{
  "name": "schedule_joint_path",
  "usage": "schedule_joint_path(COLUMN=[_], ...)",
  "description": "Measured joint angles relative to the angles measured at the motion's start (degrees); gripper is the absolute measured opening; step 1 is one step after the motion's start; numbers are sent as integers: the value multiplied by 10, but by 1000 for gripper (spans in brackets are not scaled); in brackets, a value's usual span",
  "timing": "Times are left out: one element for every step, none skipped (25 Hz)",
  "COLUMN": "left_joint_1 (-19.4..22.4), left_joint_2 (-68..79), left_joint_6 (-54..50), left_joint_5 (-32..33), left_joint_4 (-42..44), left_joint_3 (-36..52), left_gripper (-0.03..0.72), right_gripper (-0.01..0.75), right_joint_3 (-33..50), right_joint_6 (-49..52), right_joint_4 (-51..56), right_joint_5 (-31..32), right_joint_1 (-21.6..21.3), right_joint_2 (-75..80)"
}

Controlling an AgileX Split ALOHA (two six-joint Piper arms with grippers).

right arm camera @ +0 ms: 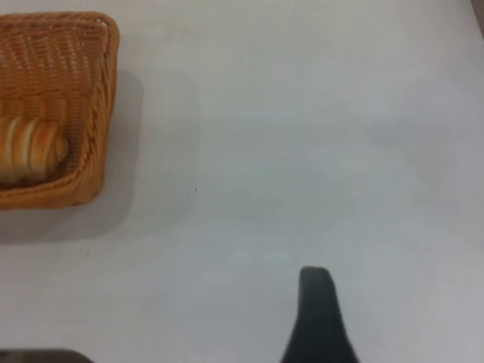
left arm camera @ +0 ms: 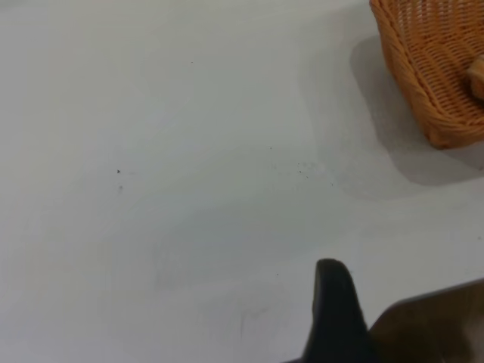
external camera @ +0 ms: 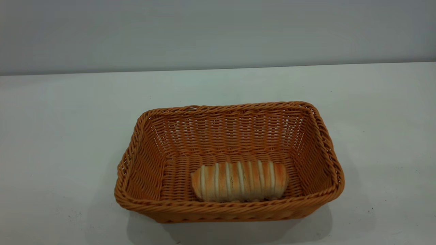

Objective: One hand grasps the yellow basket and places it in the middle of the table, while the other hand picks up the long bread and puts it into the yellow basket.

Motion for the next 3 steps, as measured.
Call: schedule_joint_path(left_joint_1=[0, 0, 0], left_joint_2=[0, 0, 0], left_joint_6=[0, 0, 0], left_joint_5=[0, 0, 0], left_joint_4=[0, 0, 0], left_joint_3=[0, 0, 0], left_gripper=[550, 550, 550], right_gripper=[544, 544, 544], right_joint_3=[0, 0, 0], right_joint_6=[0, 0, 0], right_joint_4=[0, 0, 0], right_joint_5=[0, 0, 0], right_joint_1=[0, 0, 0], right_joint_2=[0, 0, 0])
